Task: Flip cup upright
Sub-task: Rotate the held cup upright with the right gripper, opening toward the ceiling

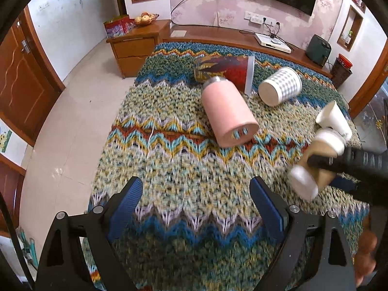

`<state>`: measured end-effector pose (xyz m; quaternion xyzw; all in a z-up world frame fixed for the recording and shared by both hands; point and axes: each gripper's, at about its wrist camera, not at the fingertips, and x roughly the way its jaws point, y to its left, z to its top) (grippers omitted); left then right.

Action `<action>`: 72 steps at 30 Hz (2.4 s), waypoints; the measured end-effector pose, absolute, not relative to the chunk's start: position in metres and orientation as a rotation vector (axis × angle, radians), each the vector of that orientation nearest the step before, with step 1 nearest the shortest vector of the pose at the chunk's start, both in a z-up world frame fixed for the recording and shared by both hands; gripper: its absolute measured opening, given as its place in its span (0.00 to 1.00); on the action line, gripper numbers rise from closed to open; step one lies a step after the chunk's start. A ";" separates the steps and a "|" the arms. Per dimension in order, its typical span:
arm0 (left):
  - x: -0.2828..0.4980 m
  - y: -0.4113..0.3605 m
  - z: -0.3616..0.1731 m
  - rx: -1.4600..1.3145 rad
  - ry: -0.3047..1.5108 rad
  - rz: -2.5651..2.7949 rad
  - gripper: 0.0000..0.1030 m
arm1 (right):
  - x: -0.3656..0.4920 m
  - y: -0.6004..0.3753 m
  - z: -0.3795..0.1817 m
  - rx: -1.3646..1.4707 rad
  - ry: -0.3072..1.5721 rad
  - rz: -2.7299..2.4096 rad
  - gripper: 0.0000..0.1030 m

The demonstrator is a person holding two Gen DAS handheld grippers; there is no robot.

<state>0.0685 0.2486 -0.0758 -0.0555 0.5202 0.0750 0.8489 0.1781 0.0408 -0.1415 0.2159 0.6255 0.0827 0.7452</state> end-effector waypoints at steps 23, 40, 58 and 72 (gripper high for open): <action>0.011 0.208 -0.074 -0.044 1.172 0.062 0.89 | 0.065 0.102 -0.184 0.045 1.623 0.481 0.72; 0.014 0.187 -0.083 -0.109 1.277 -0.089 0.90 | 0.027 0.066 -0.161 0.155 1.565 0.552 0.72; 0.033 0.144 -0.119 -0.185 1.450 -0.182 0.90 | -0.007 -0.032 -0.109 0.047 1.301 0.279 0.72; 0.046 0.120 -0.135 -0.153 1.524 -0.174 0.78 | 0.002 -0.050 -0.124 0.145 1.316 0.282 0.72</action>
